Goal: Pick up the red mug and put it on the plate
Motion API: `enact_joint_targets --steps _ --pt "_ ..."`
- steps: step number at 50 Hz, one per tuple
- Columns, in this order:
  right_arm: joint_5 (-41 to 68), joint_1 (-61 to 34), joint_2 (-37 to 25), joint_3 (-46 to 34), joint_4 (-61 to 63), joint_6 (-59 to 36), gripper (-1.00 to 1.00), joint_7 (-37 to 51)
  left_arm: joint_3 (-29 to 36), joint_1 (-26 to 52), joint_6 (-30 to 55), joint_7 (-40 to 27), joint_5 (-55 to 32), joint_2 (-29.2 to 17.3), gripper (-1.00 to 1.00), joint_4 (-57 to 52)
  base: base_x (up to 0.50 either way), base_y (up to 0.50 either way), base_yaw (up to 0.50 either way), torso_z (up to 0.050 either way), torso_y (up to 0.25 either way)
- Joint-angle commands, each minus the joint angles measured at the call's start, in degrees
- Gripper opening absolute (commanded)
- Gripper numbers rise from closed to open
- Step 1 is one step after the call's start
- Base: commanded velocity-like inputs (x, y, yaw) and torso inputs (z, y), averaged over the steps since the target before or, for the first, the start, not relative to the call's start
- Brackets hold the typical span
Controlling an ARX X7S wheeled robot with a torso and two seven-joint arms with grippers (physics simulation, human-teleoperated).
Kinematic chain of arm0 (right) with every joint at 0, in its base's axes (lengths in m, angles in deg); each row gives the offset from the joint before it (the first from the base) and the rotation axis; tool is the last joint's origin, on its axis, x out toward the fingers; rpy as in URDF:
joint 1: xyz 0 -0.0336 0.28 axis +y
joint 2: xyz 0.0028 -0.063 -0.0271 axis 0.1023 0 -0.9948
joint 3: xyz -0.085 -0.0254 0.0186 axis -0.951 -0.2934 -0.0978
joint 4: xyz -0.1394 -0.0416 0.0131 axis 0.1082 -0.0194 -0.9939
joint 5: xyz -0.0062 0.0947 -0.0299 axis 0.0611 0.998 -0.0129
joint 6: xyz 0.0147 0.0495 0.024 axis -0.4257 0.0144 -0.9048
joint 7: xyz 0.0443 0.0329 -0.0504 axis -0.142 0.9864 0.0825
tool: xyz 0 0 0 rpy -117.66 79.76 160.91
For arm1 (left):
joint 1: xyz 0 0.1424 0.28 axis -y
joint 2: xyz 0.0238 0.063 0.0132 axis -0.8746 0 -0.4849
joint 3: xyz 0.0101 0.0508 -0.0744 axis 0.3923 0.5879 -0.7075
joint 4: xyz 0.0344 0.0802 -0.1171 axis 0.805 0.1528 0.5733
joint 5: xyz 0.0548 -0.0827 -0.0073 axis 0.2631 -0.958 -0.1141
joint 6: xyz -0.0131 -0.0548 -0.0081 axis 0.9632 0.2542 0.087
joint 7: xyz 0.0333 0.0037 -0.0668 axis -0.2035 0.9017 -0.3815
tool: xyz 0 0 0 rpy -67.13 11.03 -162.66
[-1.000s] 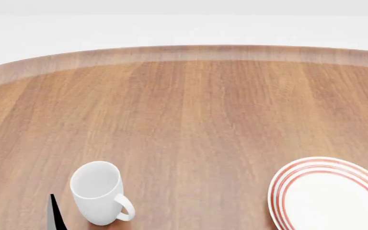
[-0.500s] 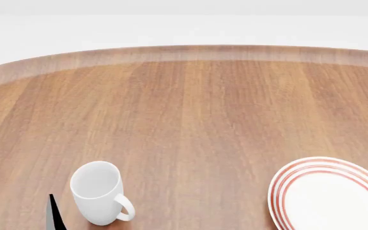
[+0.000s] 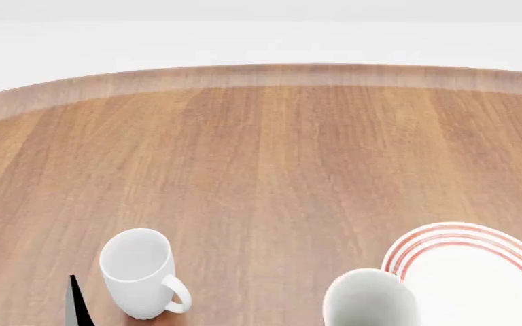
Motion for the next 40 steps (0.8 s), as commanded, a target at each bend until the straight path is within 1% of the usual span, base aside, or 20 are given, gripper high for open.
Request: enact_joint_targets --steps 1,5,10,13,20,31,40 --pt "9.5 -7.5 -4.2 3.0 8.1 -13.9 -1.0 5.6 1.7 0.6 0.0 -1.7 0.0 -0.8 1.0 0.0 0.0 0.0 0.0 0.0 0.0" --pt "16.3 -10.7 -5.5 5.3 8.6 -16.4 -1.0 7.3 2.3 0.8 0.0 -2.3 -0.1 -1.1 1.0 0.0 0.0 0.0 0.0 0.0 0.0" --pt "21.6 -13.8 -7.6 7.4 9.8 -19.3 -1.0 10.1 3.1 1.1 -0.1 -3.1 -0.2 -1.4 1.0 0.0 0.0 0.0 0.0 0.0 0.0" --pt "22.8 -15.2 -9.0 7.6 11.9 -21.7 -1.0 12.1 3.7 1.3 -0.1 -3.8 -0.1 -1.7 1.0 0.0 0.0 0.0 0.0 0.0 0.0" --pt "29.7 -19.1 -10.7 9.4 11.8 -23.2 -1.0 14.3 4.9 1.8 -0.2 -5.5 0.2 -2.2 1.0 0.0 0.0 0.0 0.0 0.0 0.0" --pt "42.3 -28.2 -16.8 12.0 13.6 -27.2 -1.0 21.5 7.7 2.9 -0.2 -8.3 0.1 -3.4 1.0 0.0 0.0 0.0 0.0 0.0 0.0" --pt "46.6 -32.7 -19.1 11.6 12.6 -29.2 -1.0 24.0 9.4 3.7 -0.2 -10.4 0.4 -4.1 1.0 0.0 0.0 0.0 0.0 0.0 0.0"
